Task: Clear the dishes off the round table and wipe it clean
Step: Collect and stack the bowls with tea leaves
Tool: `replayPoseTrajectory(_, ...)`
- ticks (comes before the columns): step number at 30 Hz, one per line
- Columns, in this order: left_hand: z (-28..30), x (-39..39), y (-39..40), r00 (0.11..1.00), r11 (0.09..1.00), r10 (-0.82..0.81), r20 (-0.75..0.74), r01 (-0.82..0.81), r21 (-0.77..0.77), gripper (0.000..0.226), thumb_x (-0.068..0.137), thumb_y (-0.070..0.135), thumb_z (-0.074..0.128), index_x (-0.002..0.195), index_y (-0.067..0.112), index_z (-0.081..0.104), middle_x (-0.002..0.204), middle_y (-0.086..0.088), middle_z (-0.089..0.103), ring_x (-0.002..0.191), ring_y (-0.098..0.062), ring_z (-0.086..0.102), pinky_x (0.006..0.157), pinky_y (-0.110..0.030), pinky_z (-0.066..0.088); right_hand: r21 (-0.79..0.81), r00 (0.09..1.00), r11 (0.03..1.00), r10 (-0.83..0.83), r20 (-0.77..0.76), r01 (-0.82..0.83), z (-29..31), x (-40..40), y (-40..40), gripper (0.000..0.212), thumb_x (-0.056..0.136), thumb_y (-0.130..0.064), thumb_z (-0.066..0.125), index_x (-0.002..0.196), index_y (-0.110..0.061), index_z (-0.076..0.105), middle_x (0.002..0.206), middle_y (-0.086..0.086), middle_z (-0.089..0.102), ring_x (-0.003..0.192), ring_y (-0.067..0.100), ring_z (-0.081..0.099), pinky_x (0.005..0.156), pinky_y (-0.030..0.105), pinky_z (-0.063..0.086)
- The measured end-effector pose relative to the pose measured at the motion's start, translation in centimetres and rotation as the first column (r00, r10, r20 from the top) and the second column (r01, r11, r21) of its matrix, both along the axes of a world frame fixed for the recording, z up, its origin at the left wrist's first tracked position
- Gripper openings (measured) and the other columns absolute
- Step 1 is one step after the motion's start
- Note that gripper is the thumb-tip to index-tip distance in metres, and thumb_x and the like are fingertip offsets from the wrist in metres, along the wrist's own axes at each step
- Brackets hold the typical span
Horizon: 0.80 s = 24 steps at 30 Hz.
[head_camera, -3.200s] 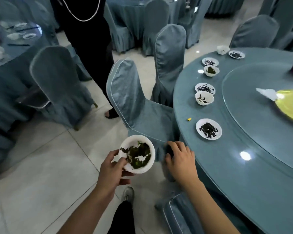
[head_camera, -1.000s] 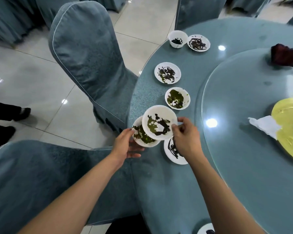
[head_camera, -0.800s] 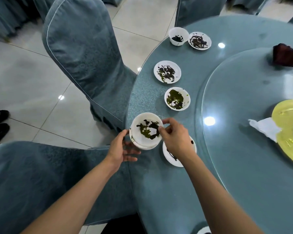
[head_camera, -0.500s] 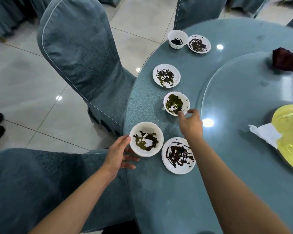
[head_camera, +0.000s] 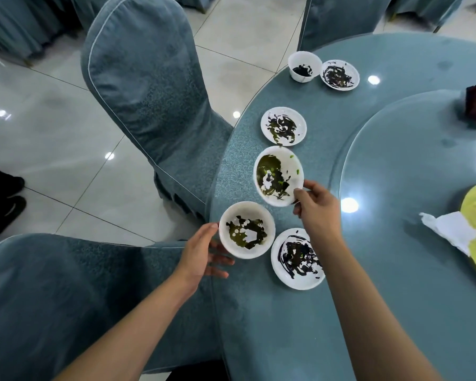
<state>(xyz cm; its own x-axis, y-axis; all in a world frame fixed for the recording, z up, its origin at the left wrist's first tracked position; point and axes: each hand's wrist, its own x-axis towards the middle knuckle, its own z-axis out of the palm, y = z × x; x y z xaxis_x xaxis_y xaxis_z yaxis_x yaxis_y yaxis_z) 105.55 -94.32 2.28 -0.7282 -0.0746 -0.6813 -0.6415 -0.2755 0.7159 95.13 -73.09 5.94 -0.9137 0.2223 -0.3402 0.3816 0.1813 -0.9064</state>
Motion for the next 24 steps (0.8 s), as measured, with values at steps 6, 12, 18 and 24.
replayPoseTrajectory(6, -0.1, 0.0, 0.5, 0.999, 0.999, 0.035, 0.036, -0.036, 0.027, 0.037, 0.103, 0.055, 0.039, 0.114, 0.031, 0.065, 0.083, -0.014, 0.071, 0.073, -0.034, 0.070, 0.048, -0.034, 0.055, 0.119, 0.960, 0.953, 0.279, 0.005, -0.278, -0.5, 4.5, -1.1, 0.014, 0.096, -0.016, 0.063, 0.100, -0.026, 0.072, 0.056, -0.013, 0.056, 0.051, 0.005, 0.046, 0.056, 0.027, 0.039)
replayPoseTrajectory(12, -0.2, 0.4, 0.8, 1.000, 1.000, -0.013, -0.002, 0.013, -0.011, 0.027, 0.099, 0.042, 0.058, 0.122, 0.029, 0.060, 0.088, -0.011, 0.072, 0.071, -0.033, 0.071, 0.047, -0.034, 0.055, 0.523, 0.947, 0.799, 0.319, 0.048, -0.296, -1.0, 6.2, -0.6, 0.029, 0.096, -0.040, 0.059, 0.123, -0.028, 0.057, 0.073, -0.008, 0.060, 0.077, 0.014, 0.057, 0.071, 0.033, 0.041)
replayPoseTrajectory(18, -0.6, 0.1, 2.1, 1.000, 0.990, -0.019, 0.019, 0.021, -0.141, 0.033, 0.096, 0.018, 0.066, 0.126, 0.025, 0.054, 0.105, -0.020, 0.068, 0.065, -0.030, 0.070, 0.048, -0.037, 0.056, 0.599, 0.933, 0.746, 0.359, 0.007, -0.291, -1.5, 8.2, 0.5, 0.035, 0.098, -0.040, 0.056, 0.131, -0.027, 0.053, 0.100, -0.002, 0.058, 0.091, 0.017, 0.060, 0.082, 0.036, 0.046)
replayPoseTrajectory(24, -0.4, -0.4, 3.0, 0.999, 0.967, 0.035, 0.032, -0.025, -0.255, 0.033, 0.096, 0.014, 0.064, 0.124, 0.027, 0.052, 0.095, -0.018, 0.071, 0.059, -0.026, 0.070, 0.050, -0.039, 0.060, 0.608, 0.932, 0.743, 0.363, -0.014, -0.280, -0.8, 10.9, 1.2, 0.033, 0.097, -0.037, 0.056, 0.129, -0.033, 0.051, 0.093, -0.009, 0.053, 0.083, 0.013, 0.058, 0.086, 0.042, 0.049)
